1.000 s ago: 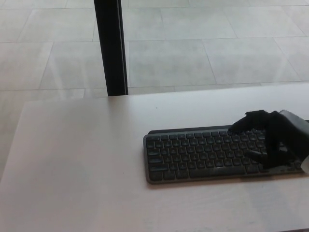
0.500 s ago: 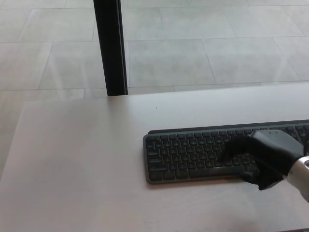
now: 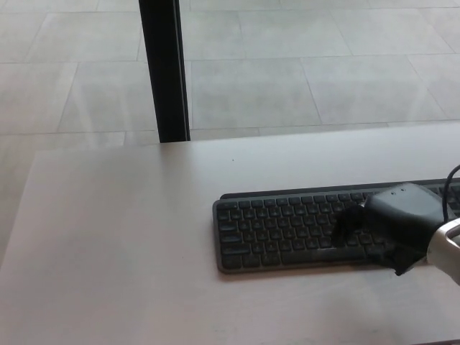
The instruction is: The robot uses its right fingers to click on the space key of the black keyboard placed on the center of the white desk.
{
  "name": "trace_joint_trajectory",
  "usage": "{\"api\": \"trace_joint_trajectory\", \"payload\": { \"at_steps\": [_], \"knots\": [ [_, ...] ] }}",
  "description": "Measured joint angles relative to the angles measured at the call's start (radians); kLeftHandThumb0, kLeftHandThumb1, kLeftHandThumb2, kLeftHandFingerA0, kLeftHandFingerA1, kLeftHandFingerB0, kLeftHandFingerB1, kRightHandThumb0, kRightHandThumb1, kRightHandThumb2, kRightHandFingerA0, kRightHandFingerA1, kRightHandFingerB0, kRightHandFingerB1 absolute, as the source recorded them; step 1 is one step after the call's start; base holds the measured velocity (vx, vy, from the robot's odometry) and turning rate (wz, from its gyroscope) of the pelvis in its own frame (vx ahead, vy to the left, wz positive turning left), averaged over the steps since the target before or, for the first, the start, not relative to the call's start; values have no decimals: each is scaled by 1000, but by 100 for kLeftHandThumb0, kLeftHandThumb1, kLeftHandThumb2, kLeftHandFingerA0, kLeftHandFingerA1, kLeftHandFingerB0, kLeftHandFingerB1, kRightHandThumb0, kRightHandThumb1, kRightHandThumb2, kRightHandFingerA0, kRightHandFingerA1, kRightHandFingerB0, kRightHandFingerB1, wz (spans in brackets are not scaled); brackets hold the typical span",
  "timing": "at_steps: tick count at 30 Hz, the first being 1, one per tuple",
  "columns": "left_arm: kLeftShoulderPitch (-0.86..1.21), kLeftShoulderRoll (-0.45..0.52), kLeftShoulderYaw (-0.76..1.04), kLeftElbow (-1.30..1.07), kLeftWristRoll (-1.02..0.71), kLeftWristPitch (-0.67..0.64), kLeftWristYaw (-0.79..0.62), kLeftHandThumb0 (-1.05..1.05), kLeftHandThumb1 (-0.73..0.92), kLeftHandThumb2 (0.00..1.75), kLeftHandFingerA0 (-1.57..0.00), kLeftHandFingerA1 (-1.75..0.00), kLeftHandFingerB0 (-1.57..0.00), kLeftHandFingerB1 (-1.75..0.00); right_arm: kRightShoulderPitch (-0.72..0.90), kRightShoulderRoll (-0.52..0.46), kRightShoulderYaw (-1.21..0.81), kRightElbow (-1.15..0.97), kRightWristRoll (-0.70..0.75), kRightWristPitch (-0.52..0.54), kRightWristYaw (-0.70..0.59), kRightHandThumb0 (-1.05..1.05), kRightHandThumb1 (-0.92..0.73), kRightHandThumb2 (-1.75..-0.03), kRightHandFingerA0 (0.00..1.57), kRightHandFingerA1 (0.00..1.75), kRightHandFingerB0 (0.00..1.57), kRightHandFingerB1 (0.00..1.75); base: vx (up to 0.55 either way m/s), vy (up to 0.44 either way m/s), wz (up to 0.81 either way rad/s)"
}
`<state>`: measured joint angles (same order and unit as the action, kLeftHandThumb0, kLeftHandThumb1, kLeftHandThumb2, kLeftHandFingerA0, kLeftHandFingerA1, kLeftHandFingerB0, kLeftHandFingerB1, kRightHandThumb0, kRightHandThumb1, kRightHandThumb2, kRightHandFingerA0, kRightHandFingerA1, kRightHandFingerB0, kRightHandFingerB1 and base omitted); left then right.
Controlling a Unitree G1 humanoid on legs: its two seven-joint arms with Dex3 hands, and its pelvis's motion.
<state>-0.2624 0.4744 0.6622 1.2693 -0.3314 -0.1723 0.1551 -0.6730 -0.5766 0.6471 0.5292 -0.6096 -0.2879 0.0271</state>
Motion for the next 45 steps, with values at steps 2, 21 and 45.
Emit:
{"api": "trace_joint_trajectory", "payload": {
  "at_steps": [2,21,45],
  "knots": [
    [0,1,0,0,-1,0,0,-53,41,86,-84,-78,-74,-71,-5,10,-8,16,-13,-4,0,-15,-50,-78,82,167,75,51,0,0,0],
    [1,1,-7,0,-3,0,7,-53,50,56,-88,-71,-81,-59,-8,61,-34,52,-95,-26,6,-16,-51,-83,89,144,74,55,0,0,0],
    [-20,2,-5,1,-7,0,11,-51,51,56,-86,-69,-80,-59,-36,107,-29,180,-169,-30,-40,-15,-51,-83,88,136,74,56,0,0,0]
  ]
}}
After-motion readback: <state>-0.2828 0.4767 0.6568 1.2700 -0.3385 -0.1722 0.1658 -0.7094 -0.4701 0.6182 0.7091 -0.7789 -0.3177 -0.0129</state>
